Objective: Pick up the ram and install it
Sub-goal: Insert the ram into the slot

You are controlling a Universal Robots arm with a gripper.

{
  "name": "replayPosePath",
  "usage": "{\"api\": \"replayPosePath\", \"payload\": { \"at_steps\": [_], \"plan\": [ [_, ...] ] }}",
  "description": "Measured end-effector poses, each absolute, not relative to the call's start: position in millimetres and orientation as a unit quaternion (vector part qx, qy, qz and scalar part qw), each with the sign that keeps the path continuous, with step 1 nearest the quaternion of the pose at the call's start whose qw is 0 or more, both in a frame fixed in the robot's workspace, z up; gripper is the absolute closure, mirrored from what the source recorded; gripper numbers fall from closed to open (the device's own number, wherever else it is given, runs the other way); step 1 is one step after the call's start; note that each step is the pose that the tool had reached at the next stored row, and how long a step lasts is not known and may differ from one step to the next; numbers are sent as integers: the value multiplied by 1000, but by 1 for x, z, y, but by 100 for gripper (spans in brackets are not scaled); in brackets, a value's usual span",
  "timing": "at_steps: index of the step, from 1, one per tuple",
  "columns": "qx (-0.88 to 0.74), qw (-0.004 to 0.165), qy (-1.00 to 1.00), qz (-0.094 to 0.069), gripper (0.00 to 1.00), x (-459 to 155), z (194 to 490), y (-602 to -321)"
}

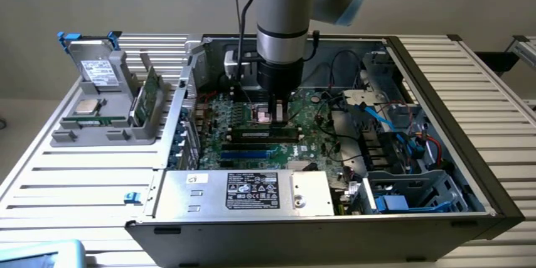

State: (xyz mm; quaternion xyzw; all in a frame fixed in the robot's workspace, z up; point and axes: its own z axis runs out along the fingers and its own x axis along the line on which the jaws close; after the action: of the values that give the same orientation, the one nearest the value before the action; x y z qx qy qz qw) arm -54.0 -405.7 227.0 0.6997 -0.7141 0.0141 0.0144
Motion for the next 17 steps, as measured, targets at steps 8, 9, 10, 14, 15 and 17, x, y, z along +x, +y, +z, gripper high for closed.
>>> {"api": "replayPosePath", "payload": {
  "at_steps": [8,9,10,14,15,17],
  "plan": [
    [700,14,-714,14,87,-54,226,-406],
    [700,14,-714,14,87,-54,226,-406],
    [700,14,-714,14,85,-54,226,-406],
    [700,14,-714,14,79,-54,235,-406],
    [700,14,-714,14,79,-53,240,-406],
    [700,15,-714,14,79,-50,249,-406]
  ]
}}
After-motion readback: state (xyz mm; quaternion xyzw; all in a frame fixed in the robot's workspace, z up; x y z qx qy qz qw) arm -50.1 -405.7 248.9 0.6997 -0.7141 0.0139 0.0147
